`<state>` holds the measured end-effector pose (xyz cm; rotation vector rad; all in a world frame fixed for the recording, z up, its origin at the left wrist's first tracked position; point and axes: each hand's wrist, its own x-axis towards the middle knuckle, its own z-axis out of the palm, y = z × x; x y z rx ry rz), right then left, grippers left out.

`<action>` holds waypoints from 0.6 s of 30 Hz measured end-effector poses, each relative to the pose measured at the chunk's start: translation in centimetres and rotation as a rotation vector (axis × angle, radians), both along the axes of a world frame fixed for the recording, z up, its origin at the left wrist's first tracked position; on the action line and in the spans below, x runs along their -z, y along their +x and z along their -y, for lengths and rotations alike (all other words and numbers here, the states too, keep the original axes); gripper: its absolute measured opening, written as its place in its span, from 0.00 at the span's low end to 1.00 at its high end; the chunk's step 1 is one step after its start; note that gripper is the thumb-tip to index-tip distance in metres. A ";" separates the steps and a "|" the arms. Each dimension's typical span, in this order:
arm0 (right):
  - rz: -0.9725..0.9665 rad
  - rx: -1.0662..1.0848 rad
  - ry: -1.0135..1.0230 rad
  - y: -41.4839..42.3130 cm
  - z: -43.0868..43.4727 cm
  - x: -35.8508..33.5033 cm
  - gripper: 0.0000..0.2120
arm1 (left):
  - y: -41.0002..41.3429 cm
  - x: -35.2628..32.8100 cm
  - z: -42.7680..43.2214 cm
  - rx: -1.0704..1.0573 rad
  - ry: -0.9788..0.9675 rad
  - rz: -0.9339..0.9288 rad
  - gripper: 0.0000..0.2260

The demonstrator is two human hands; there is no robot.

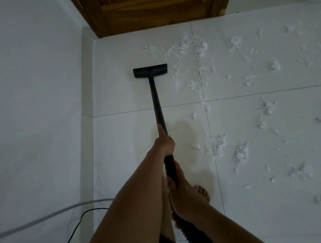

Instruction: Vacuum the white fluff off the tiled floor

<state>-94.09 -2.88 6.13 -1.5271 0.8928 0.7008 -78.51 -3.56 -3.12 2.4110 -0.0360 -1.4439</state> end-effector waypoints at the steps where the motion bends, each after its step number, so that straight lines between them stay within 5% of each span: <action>1: -0.003 0.018 0.004 0.5 -0.3 0.4 0.26 | 0.5 0.1 0.0 0.001 -0.003 0.002 0.32; 18: -0.034 0.203 0.093 14.1 -2.0 1.6 0.28 | 13.9 1.3 -0.3 0.083 -0.030 0.000 0.32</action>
